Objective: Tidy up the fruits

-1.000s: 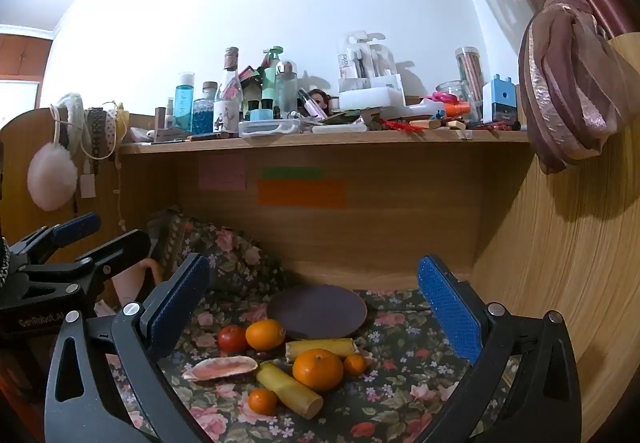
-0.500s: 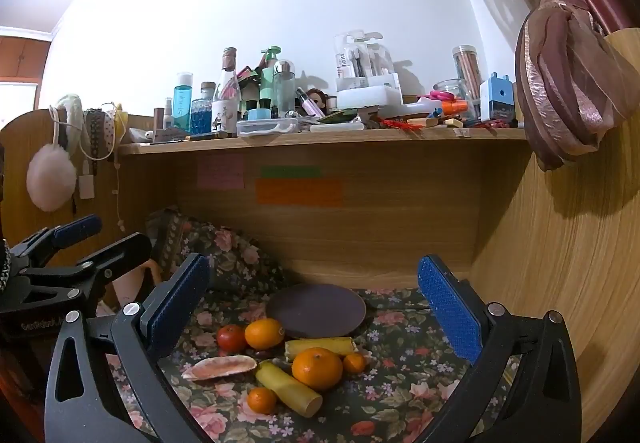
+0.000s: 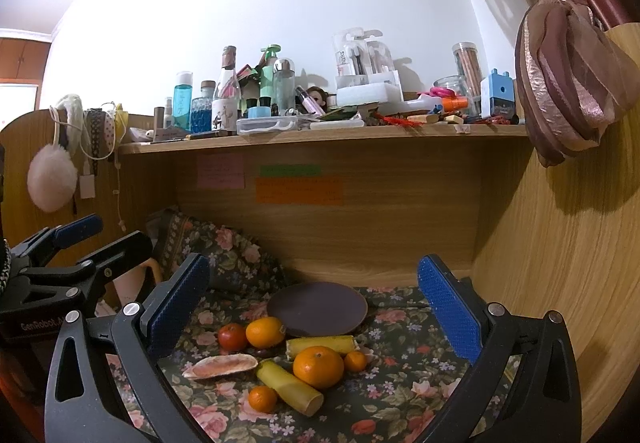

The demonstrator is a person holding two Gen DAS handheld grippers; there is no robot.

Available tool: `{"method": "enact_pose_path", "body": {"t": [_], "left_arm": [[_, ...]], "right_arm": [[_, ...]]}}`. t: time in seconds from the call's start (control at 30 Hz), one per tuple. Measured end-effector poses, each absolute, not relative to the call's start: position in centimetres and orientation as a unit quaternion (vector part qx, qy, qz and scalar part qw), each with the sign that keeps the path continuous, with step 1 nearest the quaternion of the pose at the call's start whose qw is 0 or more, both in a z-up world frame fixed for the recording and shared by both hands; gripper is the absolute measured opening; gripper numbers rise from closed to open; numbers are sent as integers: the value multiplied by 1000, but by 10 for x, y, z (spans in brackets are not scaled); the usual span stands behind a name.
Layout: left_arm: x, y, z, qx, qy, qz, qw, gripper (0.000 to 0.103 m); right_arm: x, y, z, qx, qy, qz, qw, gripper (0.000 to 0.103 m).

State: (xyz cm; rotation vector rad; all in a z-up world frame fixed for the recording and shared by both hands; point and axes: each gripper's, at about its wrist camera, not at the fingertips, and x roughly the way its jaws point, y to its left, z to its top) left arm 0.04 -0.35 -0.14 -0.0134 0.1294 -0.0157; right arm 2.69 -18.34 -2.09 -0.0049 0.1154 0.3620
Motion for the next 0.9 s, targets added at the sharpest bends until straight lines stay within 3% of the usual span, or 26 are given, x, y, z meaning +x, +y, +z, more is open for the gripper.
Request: {"method": "enact_pose_path", "body": {"t": [0.9], "left_arm": [[1, -3, -3, -8, 64, -6, 998, 103]], "right_arm": [[25, -184, -20, 5, 53, 181, 982, 103]]}}
